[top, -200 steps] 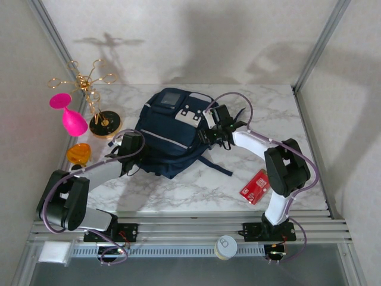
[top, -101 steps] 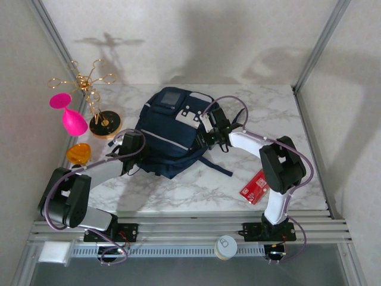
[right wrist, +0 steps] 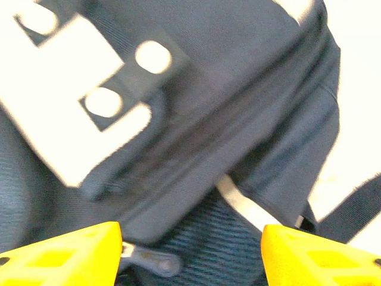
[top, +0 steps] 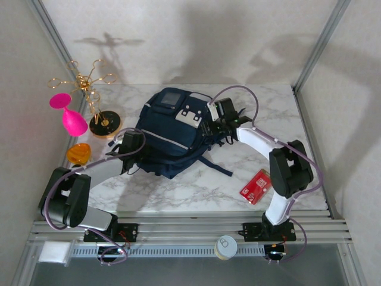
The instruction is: Pack the student bag
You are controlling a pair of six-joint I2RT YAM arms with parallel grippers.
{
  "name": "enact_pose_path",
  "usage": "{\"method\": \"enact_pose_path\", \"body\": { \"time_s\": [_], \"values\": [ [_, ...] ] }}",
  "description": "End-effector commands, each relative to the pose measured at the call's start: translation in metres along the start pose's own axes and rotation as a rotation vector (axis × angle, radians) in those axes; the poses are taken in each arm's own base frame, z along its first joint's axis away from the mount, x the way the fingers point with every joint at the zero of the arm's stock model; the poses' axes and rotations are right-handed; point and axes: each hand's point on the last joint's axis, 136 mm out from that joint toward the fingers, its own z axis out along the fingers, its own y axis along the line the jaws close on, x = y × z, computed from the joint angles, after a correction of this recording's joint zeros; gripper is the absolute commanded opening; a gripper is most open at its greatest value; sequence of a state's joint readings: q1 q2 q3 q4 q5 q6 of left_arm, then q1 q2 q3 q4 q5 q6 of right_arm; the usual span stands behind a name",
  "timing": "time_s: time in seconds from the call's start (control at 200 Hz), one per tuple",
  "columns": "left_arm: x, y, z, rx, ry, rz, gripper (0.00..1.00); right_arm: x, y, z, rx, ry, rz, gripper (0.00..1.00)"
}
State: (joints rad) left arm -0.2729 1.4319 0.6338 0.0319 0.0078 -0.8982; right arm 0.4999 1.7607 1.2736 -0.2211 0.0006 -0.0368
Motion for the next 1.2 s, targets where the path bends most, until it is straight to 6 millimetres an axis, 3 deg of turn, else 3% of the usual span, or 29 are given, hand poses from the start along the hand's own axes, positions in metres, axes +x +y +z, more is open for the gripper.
{"method": "enact_pose_path", "body": {
  "time_s": [0.0,0.115,0.26,0.36,0.466,0.601,0.711,0.796,0.846,0.971,1.081,1.191],
  "values": [
    [0.01,-0.007,-0.012,0.057,0.064,0.012,0.35,-0.016,0.044,-0.021,-0.168,-0.043,0.037,0.61],
    [0.015,-0.015,-0.026,0.109,0.078,0.001,0.38,-0.013,0.075,-0.02,-0.329,-0.002,0.226,0.55],
    [0.017,-0.022,-0.032,0.152,0.084,-0.024,0.39,-0.013,0.094,-0.004,-0.371,0.05,0.366,0.5],
    [0.017,-0.03,-0.036,0.181,0.092,-0.04,0.38,-0.001,0.079,0.017,-0.252,0.122,0.409,0.49],
    [0.018,-0.041,-0.038,0.22,0.093,-0.04,0.39,0.001,0.07,0.024,-0.193,0.118,0.448,0.54],
    [0.017,-0.043,-0.031,0.216,0.089,-0.04,0.38,-0.003,0.079,0.036,-0.225,0.13,0.426,0.55],
    [0.013,-0.046,-0.027,0.209,0.08,-0.038,0.37,-0.005,0.072,0.039,-0.169,0.132,0.396,0.58],
    [0.011,-0.048,-0.024,0.212,0.064,-0.043,0.36,-0.012,0.084,0.037,-0.245,0.104,0.383,0.43],
    [0.009,-0.053,-0.022,0.227,0.065,-0.046,0.35,-0.014,0.088,0.038,-0.269,0.109,0.381,0.39],
    [0.003,-0.065,-0.013,0.228,0.059,-0.026,0.33,-0.016,0.083,0.035,-0.255,0.104,0.375,0.21],
    [0.001,-0.086,-0.006,0.288,0.069,0.003,0.3,-0.024,0.086,0.02,-0.311,0.057,0.396,0.1],
    [0.002,-0.112,0.001,0.349,0.086,0.034,0.28,-0.021,0.075,0.007,-0.331,0.035,0.461,0.01]
  ]
}}
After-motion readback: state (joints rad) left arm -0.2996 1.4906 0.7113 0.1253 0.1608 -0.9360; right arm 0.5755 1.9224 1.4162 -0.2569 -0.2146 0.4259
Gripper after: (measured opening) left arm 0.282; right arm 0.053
